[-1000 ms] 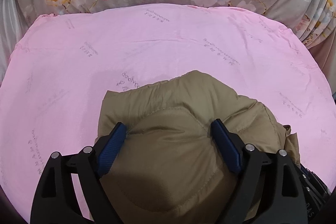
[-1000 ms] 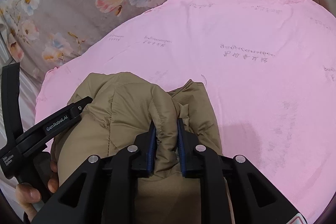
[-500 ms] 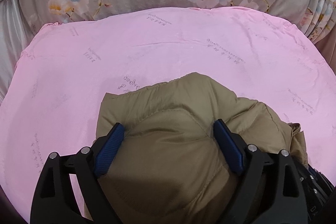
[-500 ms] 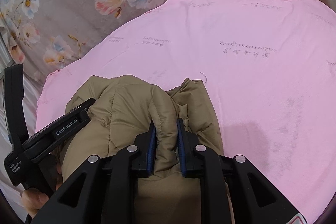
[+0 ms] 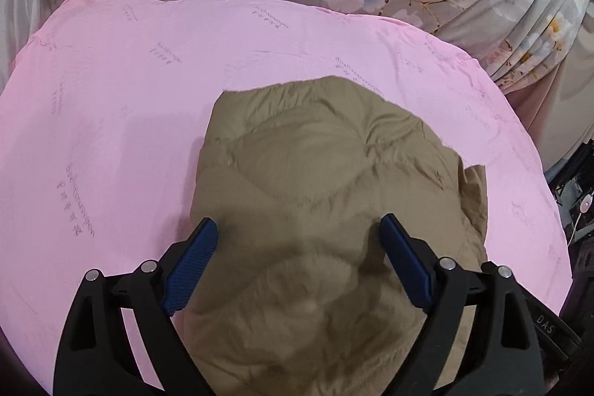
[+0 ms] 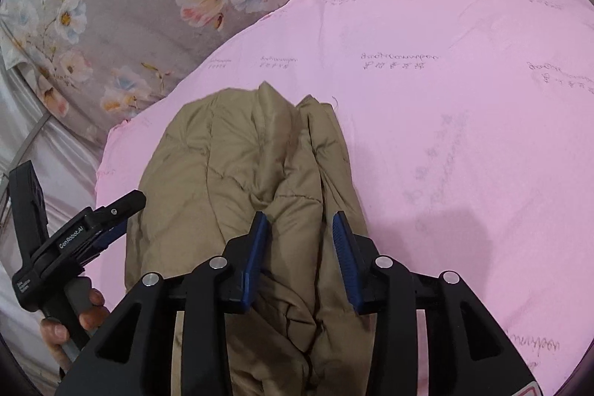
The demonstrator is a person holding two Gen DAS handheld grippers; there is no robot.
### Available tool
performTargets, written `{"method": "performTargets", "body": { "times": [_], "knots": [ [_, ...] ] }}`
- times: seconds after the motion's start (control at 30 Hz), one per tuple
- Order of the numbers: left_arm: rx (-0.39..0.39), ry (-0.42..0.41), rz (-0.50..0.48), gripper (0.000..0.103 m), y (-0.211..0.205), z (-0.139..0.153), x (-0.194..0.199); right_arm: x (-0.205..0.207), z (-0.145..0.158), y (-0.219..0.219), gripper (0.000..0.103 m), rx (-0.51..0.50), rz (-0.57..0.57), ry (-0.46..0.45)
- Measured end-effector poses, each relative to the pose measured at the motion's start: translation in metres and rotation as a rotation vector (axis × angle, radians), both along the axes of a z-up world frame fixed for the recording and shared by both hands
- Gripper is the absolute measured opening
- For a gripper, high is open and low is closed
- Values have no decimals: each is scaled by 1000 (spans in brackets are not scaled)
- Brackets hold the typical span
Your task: Fold large clothes
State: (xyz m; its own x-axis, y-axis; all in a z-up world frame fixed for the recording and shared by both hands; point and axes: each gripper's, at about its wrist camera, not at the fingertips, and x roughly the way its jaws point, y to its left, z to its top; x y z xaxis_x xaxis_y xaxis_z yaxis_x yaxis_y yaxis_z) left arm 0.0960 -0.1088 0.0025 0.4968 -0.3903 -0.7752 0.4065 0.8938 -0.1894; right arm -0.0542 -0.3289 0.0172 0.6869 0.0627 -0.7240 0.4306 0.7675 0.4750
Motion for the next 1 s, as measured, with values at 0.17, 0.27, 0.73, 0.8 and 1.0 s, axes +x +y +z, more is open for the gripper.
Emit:
{"method": "performTargets", "body": {
  "times": [0.17,0.27,0.73,0.8,1.0],
  "knots": [
    [45,-51,18,93,-2,-15,-14,-2,-10,9,31,-35,9,14],
    [36,-49,31,98,1,-24,-11,-2,-18,8,31,-23,10,3],
    [76,-129,46,98,-8,-34,-18,-1,-35,4,31,11,8,-49],
    [79,-137,47,98,-8,-35,-18,-1,-36,4,32,11,9,-54],
    [91,-164,55,98,-12,-38,-20,-1,-39,3,32,18,5,-68]
  ]
}}
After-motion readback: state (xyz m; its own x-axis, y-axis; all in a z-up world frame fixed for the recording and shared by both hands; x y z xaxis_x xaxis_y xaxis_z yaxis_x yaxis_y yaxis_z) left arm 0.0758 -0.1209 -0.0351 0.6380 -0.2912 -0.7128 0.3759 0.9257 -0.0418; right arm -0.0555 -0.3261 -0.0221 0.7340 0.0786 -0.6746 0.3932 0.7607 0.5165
